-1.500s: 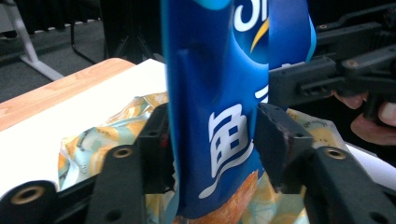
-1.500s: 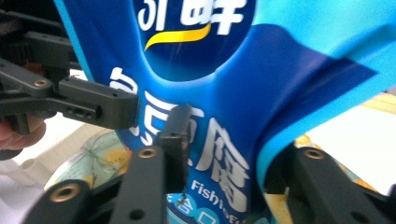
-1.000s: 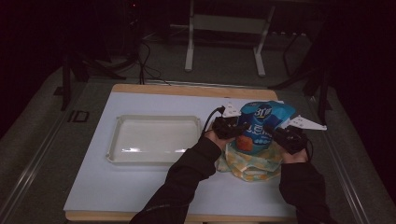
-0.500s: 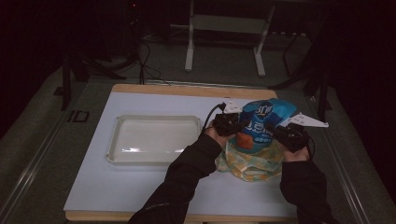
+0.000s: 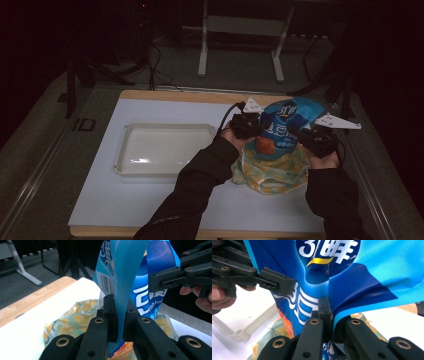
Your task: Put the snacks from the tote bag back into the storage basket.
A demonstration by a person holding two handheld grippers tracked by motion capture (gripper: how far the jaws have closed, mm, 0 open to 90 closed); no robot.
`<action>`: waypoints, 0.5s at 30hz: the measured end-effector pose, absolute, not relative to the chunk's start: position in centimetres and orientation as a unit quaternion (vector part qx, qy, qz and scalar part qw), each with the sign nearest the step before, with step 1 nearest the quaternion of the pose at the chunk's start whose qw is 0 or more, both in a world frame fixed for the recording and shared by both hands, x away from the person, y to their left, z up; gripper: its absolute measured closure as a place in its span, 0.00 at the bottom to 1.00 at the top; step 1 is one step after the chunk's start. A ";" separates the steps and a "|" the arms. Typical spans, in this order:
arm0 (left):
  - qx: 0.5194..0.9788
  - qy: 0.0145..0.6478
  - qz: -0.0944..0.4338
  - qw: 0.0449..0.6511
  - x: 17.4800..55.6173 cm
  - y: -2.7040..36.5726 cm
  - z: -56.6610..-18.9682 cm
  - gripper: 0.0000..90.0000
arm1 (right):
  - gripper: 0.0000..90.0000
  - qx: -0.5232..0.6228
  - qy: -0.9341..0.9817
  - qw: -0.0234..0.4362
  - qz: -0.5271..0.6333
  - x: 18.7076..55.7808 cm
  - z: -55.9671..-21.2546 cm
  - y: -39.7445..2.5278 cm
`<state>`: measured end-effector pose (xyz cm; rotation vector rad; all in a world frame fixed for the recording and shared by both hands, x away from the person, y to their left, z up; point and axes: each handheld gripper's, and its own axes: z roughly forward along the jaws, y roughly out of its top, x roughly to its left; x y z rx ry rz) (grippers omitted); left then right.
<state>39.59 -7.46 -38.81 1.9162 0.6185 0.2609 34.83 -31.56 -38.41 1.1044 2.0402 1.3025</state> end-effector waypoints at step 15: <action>0.792 0.255 0.114 0.543 39.0 -5.9 -34.6 0.97 | 0.98 0.386 0.746 0.256 0.478 34.3 -34.0 -30.3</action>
